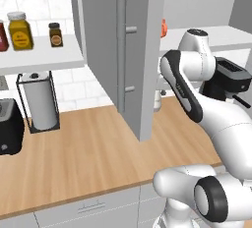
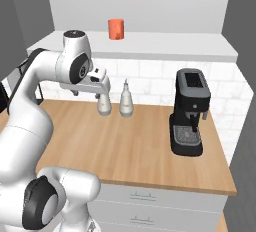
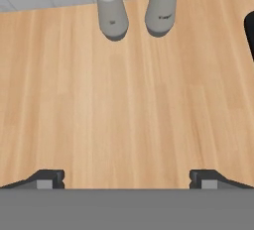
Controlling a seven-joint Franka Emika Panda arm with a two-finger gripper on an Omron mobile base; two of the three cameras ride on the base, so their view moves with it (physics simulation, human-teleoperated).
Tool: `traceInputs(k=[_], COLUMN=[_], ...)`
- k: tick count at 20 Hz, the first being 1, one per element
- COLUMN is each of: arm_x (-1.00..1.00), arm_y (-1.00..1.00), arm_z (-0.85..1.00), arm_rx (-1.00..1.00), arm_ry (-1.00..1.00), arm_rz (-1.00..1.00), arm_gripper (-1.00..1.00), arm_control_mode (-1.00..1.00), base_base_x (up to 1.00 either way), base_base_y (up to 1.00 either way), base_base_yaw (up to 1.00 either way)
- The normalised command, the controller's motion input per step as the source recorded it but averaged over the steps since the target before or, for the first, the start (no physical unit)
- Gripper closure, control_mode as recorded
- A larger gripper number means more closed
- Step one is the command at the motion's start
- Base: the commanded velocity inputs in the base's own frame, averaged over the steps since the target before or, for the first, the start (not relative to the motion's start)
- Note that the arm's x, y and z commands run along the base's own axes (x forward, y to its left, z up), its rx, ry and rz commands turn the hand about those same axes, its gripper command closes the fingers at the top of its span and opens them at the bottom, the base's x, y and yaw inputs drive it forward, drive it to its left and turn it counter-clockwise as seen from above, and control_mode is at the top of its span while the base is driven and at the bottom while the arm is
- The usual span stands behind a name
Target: Gather all objects into one cabinet and sort the glasses and bowls to opposite sides.
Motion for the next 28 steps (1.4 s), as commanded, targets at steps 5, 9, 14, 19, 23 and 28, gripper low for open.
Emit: traceInputs(k=[5,9,14,19,23,28], arm_x=[0.0,0.0,0.0,0.0,0.0,-0.19], arm_y=[0.0,0.0,0.0,0.0,0.0,0.03], arm_z=[0.0,0.0,0.0,0.0,0.0,0.04], arm_rx=[0.0,0.0,0.0,0.0,0.0,-0.01], arm_ry=[0.0,0.0,0.0,0.0,0.0,-0.22], arm_rz=[0.0,0.0,0.0,0.0,0.0,0.0], arm_gripper=[-1.0,-1.0,-1.0,-1.0,-1.0,-1.0], arm_control_mode=[1.0,1.0,1.0,-1.0,-1.0,-1.0], base_base_x=[0.0,0.0,0.0,0.0,0.0,0.0], base_base_y=[0.0,0.0,0.0,0.0,0.0,0.0], base_base_yaw=[0.0,0.0,0.0,0.0,0.0,0.0])
